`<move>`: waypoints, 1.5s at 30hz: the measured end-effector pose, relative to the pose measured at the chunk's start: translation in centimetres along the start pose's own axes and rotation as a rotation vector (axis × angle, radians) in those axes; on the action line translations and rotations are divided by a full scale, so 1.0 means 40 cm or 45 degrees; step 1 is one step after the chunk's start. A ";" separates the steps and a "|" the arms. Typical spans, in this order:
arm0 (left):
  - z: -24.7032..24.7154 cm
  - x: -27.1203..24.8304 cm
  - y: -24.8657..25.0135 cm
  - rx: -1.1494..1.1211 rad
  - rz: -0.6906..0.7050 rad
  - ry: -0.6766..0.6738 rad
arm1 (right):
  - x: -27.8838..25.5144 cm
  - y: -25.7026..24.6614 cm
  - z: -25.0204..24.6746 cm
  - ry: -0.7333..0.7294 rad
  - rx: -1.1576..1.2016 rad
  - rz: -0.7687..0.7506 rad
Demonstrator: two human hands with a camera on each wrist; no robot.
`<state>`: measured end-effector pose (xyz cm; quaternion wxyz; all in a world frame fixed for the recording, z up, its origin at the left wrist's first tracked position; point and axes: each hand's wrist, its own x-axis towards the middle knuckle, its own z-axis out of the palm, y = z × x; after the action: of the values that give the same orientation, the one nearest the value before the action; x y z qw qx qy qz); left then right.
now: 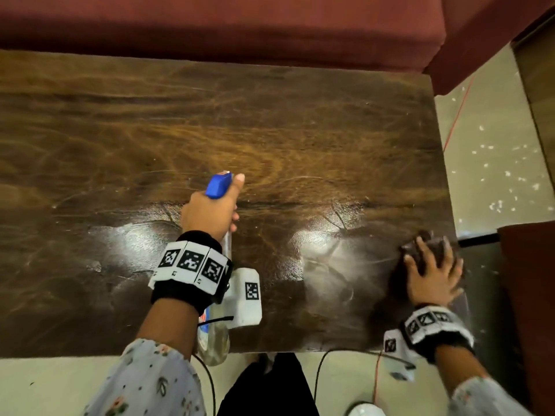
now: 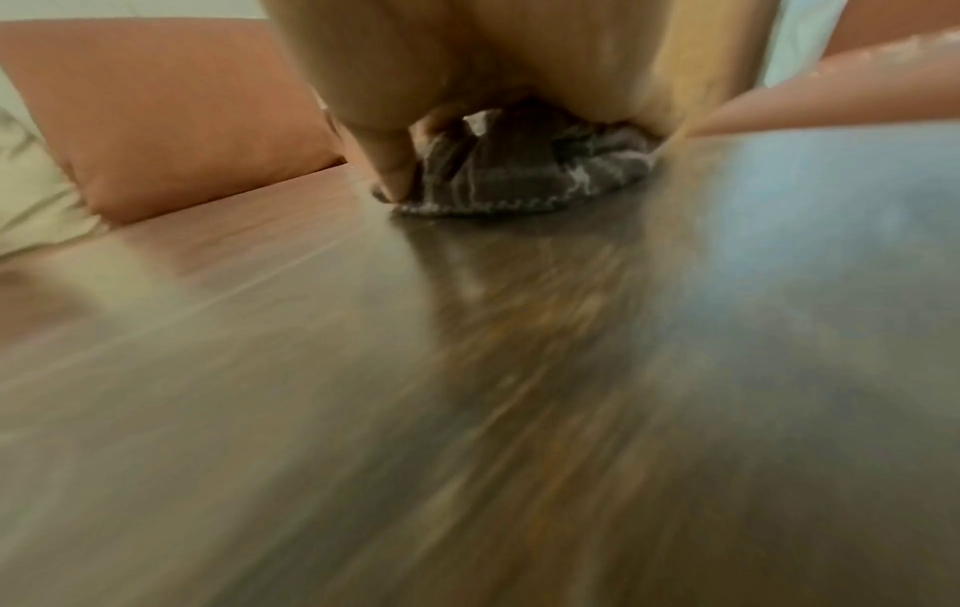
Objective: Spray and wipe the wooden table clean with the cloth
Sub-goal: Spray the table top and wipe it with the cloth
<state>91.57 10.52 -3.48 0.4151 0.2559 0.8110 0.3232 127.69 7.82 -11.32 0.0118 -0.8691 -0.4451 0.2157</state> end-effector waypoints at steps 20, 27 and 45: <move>-0.081 -0.027 -0.021 0.137 0.034 0.101 | -0.229 -0.467 0.224 -0.479 -0.335 -1.302; 0.107 -0.101 0.020 0.036 0.009 -0.110 | 0.015 -0.105 0.043 -0.231 -0.196 -0.761; 0.095 -0.214 -0.083 -0.043 -0.040 -0.012 | -0.156 0.060 0.062 -0.118 0.014 -0.135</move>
<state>98.76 3.67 -3.28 0.4280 0.2378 0.8075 0.3290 125.40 1.09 -11.81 0.0073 -0.8332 -0.4895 0.2572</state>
